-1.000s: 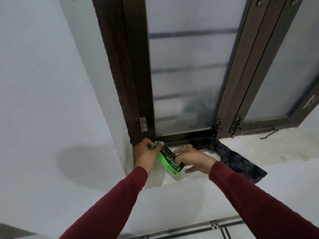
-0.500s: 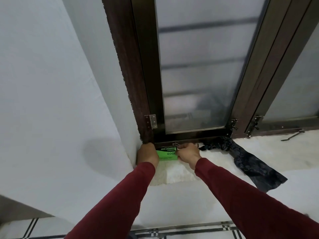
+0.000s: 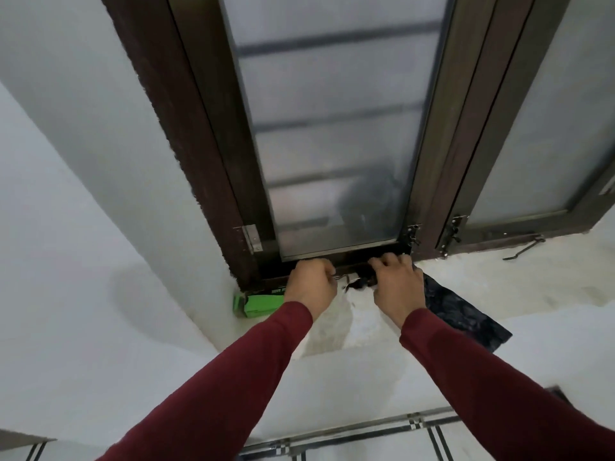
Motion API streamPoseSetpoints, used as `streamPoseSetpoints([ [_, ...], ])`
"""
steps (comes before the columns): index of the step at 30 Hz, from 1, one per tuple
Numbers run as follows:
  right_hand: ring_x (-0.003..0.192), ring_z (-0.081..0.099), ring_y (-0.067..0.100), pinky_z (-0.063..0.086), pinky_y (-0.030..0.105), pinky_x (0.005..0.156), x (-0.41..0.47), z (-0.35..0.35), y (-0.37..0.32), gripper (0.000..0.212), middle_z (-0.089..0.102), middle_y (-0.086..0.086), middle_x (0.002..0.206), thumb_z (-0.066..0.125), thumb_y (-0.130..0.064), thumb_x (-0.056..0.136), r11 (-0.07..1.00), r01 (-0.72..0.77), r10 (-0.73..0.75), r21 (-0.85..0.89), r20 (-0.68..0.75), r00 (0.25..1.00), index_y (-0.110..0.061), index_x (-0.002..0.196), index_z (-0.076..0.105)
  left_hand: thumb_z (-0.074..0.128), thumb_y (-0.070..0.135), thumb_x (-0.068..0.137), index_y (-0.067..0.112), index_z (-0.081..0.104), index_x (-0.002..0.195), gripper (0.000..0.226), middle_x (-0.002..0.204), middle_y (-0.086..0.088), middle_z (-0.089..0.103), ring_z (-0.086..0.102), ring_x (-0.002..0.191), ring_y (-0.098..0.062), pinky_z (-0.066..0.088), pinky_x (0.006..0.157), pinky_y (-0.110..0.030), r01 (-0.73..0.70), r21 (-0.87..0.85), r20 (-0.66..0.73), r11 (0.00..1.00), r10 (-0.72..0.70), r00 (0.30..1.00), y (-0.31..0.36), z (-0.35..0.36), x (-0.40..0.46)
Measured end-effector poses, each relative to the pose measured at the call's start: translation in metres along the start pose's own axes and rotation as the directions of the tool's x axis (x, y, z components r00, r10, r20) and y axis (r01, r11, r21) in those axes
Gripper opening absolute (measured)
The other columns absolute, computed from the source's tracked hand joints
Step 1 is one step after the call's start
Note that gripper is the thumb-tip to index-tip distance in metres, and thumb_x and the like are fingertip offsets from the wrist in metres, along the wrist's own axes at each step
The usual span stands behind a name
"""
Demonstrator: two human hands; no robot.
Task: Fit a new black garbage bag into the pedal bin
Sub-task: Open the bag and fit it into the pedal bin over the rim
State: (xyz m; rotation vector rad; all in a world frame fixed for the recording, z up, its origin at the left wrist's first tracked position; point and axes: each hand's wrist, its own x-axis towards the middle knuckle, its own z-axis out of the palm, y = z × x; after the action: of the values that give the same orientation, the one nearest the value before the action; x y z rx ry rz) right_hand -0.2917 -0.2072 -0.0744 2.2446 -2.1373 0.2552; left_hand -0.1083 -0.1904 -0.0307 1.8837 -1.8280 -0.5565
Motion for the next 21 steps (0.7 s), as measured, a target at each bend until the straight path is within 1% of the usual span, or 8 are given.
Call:
streamPoseSetpoints([
  [3,0.118,0.055,0.030,0.048,0.044,0.091,0.006,0.007,0.020,0.035,0.069,0.001,0.117,0.062,-0.016,0.089,0.998,-0.055,0.057,-0.031,0.061,0.997,-0.029,0.120,0.069,0.075,0.010,0.083,0.015,0.077,0.101,0.019,0.094,0.000,0.075,0.072,0.091,-0.016,0.057,0.092,-0.026,0.080,-0.204,0.108,0.976,-0.059,0.992,0.012,0.024,0.012],
  [5,0.109,0.065,0.029,0.053,0.040,0.089,0.012,0.009,0.033,0.025,0.076,0.004,0.107,0.062,-0.019,0.091,0.937,-0.175,0.143,0.301,0.124,0.982,-0.028,0.110,0.076,0.080,0.009,0.079,0.015,0.071,0.118,0.040,0.108,0.002,0.070,0.067,0.100,-0.013,0.051,0.091,-0.017,0.094,-0.278,0.182,0.956,-0.044,0.982,0.016,0.034,0.017],
  [8,0.098,0.074,0.029,0.059,0.036,0.090,0.017,0.000,0.048,0.015,0.080,0.010,0.099,0.069,-0.015,0.092,0.459,-0.380,0.118,0.803,0.369,0.922,-0.019,0.102,0.080,0.084,0.014,0.078,0.021,0.057,0.140,0.067,0.128,0.005,0.060,0.060,0.116,-0.012,0.047,0.099,-0.020,0.118,-0.373,0.222,0.920,-0.035,0.975,0.024,0.044,0.022],
  [10,0.099,0.076,0.033,0.061,0.039,0.089,0.012,-0.010,0.051,0.013,0.079,0.019,0.103,0.069,-0.011,0.095,0.126,-0.433,-0.031,0.892,0.440,0.897,-0.012,0.102,0.080,0.084,0.019,0.080,0.022,0.060,0.134,0.059,0.125,0.003,0.066,0.063,0.116,-0.017,0.050,0.100,-0.028,0.265,-0.559,0.311,0.786,-0.098,0.945,0.028,0.044,0.021],
  [13,0.099,0.076,0.031,0.063,0.034,0.077,-0.003,-0.027,0.053,0.017,0.077,0.020,0.112,0.068,-0.020,0.098,-0.127,-0.444,-0.115,0.887,0.432,0.895,-0.013,0.110,0.077,0.080,0.025,0.085,0.013,0.070,0.117,0.036,0.109,-0.004,0.077,0.070,0.104,-0.022,0.053,0.092,-0.038,0.459,-0.668,0.480,0.586,-0.132,0.867,0.036,0.039,0.018],
  [15,0.104,0.075,0.030,0.062,0.031,0.076,-0.019,-0.032,0.056,0.028,0.077,0.015,0.114,0.072,-0.028,0.095,-0.160,-0.465,-0.158,0.871,0.442,0.883,-0.015,0.119,0.073,0.075,0.011,0.088,0.009,0.069,0.111,0.024,0.104,-0.010,0.077,0.073,0.097,-0.024,0.058,0.085,-0.039,0.483,-0.771,0.463,0.415,-0.155,0.872,0.043,0.034,0.018],
  [18,0.105,0.075,0.025,0.061,0.031,0.078,-0.048,-0.033,0.059,0.032,0.078,0.012,0.115,0.077,-0.027,0.091,0.089,-0.495,-0.228,0.864,0.502,0.835,-0.017,0.121,0.071,0.062,-0.014,0.088,0.011,0.063,0.117,0.038,0.104,-0.013,0.071,0.071,0.087,-0.024,0.061,0.072,-0.033,0.371,-0.921,0.332,0.120,-0.257,0.907,0.054,0.021,0.020],
  [21,0.101,0.076,0.023,0.060,0.039,0.092,-0.076,-0.034,0.051,0.016,0.078,0.012,0.110,0.074,-0.021,0.094,0.194,-0.505,-0.216,0.841,0.538,0.815,-0.016,0.110,0.077,0.066,-0.013,0.087,0.007,0.056,0.133,0.051,0.128,-0.021,0.064,0.068,0.105,-0.032,0.057,0.095,-0.045,0.261,-0.959,0.216,0.110,-0.310,0.926,0.053,0.008,0.010],
])
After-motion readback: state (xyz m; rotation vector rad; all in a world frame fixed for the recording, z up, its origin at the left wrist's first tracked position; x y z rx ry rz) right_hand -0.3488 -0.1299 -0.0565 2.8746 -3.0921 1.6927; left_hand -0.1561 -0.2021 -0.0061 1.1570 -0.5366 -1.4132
